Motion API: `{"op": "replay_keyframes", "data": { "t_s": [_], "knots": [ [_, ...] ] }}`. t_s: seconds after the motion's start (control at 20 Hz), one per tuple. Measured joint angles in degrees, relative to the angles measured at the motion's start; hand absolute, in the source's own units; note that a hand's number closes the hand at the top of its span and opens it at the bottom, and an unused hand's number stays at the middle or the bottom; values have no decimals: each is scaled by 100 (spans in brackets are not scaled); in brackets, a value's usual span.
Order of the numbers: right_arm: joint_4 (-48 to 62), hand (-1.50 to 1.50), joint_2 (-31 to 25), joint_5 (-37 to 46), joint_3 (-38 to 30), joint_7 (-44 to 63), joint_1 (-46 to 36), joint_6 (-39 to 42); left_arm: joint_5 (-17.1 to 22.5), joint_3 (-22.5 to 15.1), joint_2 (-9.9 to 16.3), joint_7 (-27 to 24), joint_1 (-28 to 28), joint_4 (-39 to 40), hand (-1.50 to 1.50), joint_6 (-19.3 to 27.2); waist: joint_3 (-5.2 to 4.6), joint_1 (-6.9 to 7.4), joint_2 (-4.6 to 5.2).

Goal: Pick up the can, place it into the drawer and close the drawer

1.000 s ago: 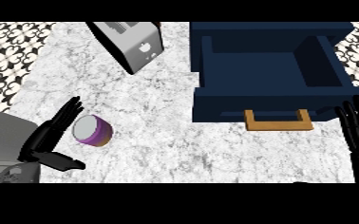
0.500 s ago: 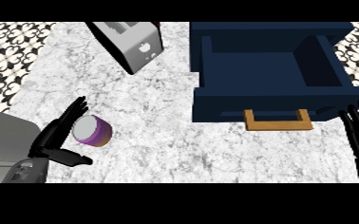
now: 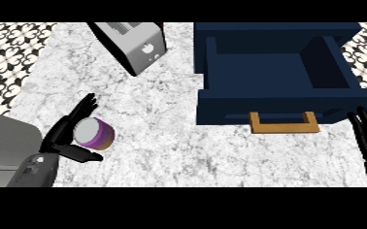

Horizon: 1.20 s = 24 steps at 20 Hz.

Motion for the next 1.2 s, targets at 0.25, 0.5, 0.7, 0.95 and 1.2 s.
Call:
{"op": "replay_keyframes", "data": {
  "t_s": [0.25,0.5,0.7,0.95,1.2],
  "knots": [
    [51,-150,-27,-8,-48,42,-82,11,-65,-92,-115,-119,-158,278,-150,96,1,-1,2],
    [-87,-150,-9,-60,-44,121,-19,25,-50,-212,-213,-45,-127,88,-150,74,3,12,-4],
    [-90,-150,19,-42,35,29,84,-31,-27,-263,-289,12,-260,77,150,29,4,7,-3],
    [-93,-150,-76,-262,-170,81,16,56,50,-310,-354,24,-274,-39,150,-68,10,15,-8],
    [-256,-150,-31,-201,-42,171,101,-25,265,-363,-489,310,-134,-380,150,-325,6,28,-13]
  ]
}}
